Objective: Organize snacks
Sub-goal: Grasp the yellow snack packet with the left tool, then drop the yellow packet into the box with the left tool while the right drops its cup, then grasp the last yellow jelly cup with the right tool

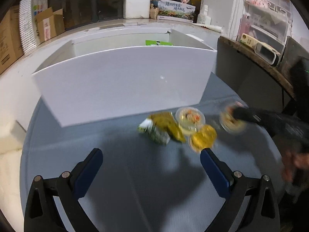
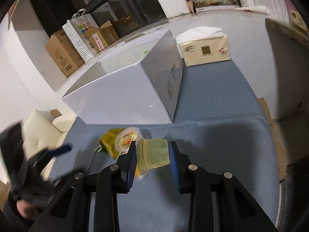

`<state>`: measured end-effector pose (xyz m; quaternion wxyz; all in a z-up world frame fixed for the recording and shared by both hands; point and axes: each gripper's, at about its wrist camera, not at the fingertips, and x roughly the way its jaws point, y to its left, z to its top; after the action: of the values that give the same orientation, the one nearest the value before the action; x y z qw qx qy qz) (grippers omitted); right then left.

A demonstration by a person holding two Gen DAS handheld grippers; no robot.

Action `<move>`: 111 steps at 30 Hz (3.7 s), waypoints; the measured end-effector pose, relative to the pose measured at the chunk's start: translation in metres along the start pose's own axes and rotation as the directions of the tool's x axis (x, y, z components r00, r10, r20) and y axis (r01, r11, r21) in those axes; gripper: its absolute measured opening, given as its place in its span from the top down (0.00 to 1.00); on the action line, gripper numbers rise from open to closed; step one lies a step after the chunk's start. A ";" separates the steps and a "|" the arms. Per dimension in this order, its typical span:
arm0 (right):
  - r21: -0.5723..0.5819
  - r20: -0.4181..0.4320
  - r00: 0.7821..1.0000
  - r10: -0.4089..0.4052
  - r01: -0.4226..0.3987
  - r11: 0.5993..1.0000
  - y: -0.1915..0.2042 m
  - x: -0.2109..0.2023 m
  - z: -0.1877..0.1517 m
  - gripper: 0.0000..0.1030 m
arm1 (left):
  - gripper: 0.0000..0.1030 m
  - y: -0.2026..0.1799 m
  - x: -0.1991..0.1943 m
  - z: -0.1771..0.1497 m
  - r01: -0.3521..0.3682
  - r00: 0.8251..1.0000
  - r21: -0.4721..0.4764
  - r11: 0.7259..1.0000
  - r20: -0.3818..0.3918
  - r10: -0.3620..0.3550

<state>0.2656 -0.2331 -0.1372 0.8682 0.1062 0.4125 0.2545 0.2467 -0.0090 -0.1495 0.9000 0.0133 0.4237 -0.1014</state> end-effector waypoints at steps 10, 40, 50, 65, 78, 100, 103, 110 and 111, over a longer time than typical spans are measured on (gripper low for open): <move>0.006 0.010 1.000 0.023 -0.023 1.000 0.006 -0.022 -0.017 0.67 | 0.00 -0.004 0.061 0.025 -0.021 0.996 0.091 0.996 -0.080 0.028; -0.087 0.186 0.977 0.101 -0.086 0.992 0.075 -0.045 0.085 0.67 | 0.53 0.059 -0.090 0.084 0.015 0.961 -0.038 0.999 0.277 -0.004; -0.027 0.148 0.989 0.006 -0.002 1.000 0.069 0.012 0.158 0.66 | 0.39 0.078 -0.031 0.149 -0.029 0.975 -0.046 0.999 0.219 0.038; 0.000 0.132 0.991 0.002 -0.002 1.000 0.055 0.005 0.141 0.00 | 0.00 0.072 -0.024 0.128 -0.059 0.988 0.017 0.998 0.148 0.055; -0.124 0.171 0.985 0.011 0.010 0.992 0.080 -0.066 0.058 0.00 | 0.00 0.033 -0.089 0.046 0.010 0.986 -0.054 0.998 0.166 -0.001; -0.161 -0.070 0.963 -0.261 0.248 0.955 0.050 0.058 -0.012 0.28 | 0.00 0.018 -0.118 -0.076 0.061 0.994 -0.144 0.988 0.102 -0.047; -0.192 -0.121 0.954 -0.273 0.247 0.950 0.053 0.073 -0.013 0.52 | 0.00 0.022 -0.115 -0.077 0.061 0.994 -0.155 0.986 0.098 -0.046; -0.199 -0.080 0.974 -0.212 0.193 0.961 0.055 0.057 -0.022 0.57 | 0.00 0.022 -0.103 -0.076 0.075 0.995 -0.157 0.985 0.080 -0.063; -0.201 -0.077 0.976 -0.203 0.184 0.962 0.056 0.052 -0.023 0.57 | 0.00 0.020 -0.101 -0.074 0.073 0.995 -0.153 0.986 0.077 -0.062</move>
<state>0.2559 -0.1590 -0.1645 0.8740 -0.0315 0.4361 0.2120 0.1319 0.0360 -0.1210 0.9090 -0.0748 0.3979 -0.0991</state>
